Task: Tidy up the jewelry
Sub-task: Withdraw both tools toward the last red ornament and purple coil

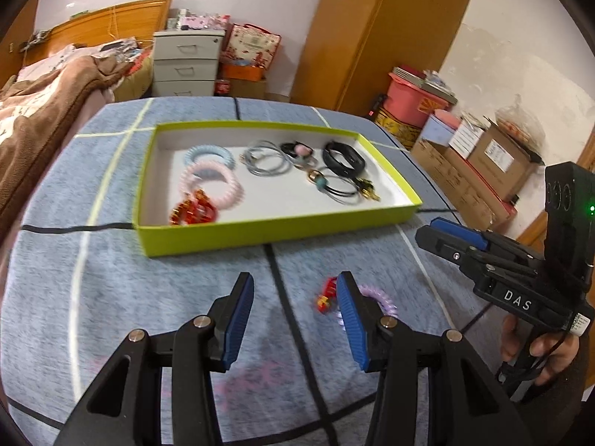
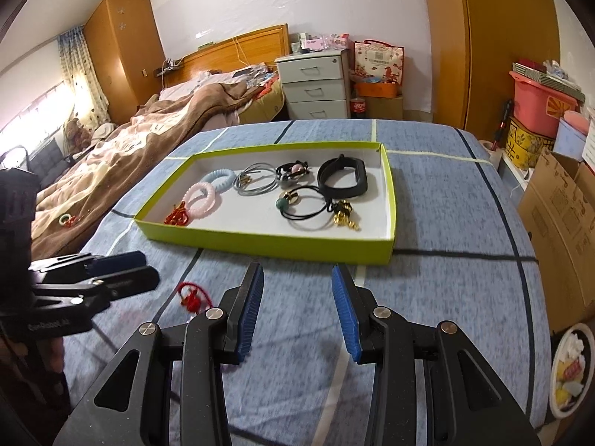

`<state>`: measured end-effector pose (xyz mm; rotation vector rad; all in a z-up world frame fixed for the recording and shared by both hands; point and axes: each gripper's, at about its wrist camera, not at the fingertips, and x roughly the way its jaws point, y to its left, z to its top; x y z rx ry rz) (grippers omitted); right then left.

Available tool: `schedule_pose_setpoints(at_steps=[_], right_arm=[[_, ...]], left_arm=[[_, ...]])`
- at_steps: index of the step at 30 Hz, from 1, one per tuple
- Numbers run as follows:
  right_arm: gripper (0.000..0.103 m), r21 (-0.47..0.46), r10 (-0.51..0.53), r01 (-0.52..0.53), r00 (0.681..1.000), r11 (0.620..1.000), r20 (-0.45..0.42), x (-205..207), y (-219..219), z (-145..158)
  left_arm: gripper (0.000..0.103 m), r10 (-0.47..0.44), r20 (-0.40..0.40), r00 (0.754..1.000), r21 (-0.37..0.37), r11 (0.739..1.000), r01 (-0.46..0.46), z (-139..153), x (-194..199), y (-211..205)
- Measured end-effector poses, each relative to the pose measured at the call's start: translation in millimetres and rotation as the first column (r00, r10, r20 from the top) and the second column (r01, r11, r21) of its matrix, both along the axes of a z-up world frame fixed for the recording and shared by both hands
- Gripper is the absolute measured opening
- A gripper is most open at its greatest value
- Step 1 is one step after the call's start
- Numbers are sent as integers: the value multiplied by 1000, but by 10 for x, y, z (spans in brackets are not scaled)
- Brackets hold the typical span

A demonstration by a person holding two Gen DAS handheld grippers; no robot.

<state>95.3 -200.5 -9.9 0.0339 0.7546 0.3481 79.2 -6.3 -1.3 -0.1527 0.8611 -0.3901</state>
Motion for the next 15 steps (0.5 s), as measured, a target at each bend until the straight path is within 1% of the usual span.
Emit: schedule_pose_setpoints(at_steps=[3,7,15], right_arm=[[39,-2,3,-3,1000,1000,-6,-61,-15,-29],[39,10,-6,6,1000,1000,-13,-119,-67,-50],[39,33,-14,14,1000,999,-15,-186,-150,-47]], left_arm=[[48,-37,-18,999,-19,999,37,-43,4,-94],[48,-48,-36,998,-23,999,48,-80,26,-176],[48,-22,-83,996,-4,1000,22,-199,105,-257]])
